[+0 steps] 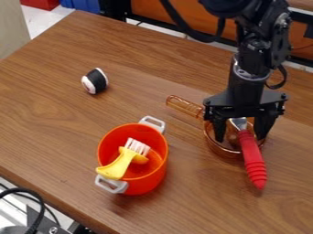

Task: Moves the silver spoon into the brown pot

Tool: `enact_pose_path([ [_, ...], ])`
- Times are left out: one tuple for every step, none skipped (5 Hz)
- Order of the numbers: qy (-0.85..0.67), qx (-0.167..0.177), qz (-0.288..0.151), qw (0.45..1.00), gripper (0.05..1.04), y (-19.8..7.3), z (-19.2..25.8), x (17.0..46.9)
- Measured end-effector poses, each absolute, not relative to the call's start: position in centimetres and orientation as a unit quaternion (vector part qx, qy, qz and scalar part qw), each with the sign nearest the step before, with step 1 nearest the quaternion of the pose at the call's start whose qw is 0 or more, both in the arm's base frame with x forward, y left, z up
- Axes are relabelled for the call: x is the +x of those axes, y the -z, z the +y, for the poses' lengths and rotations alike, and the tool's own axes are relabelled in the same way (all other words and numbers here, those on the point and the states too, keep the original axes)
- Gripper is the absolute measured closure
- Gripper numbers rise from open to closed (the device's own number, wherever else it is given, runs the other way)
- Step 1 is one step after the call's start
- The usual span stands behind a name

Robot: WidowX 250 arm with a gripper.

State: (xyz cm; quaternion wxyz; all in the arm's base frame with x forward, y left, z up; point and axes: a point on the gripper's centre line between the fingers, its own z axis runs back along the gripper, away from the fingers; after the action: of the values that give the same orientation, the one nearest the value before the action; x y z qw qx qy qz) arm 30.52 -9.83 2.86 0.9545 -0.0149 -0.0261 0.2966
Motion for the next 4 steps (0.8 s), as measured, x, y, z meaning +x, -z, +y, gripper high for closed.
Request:
enact_pose_path([
  [-0.310,-0.026,-0.022,0.950,0.086,-4.1,-9.1,30.6],
  [-0.324,-0.042,-0.023,0.945,0.086,-5.9,-8.4,30.8],
  [-0.337,-0.056,-0.025,0.940,0.086,-7.2,-7.4,30.8],
  [-0.342,-0.036,-0.061,0.937,0.086,-7.9,-5.2,30.5],
])
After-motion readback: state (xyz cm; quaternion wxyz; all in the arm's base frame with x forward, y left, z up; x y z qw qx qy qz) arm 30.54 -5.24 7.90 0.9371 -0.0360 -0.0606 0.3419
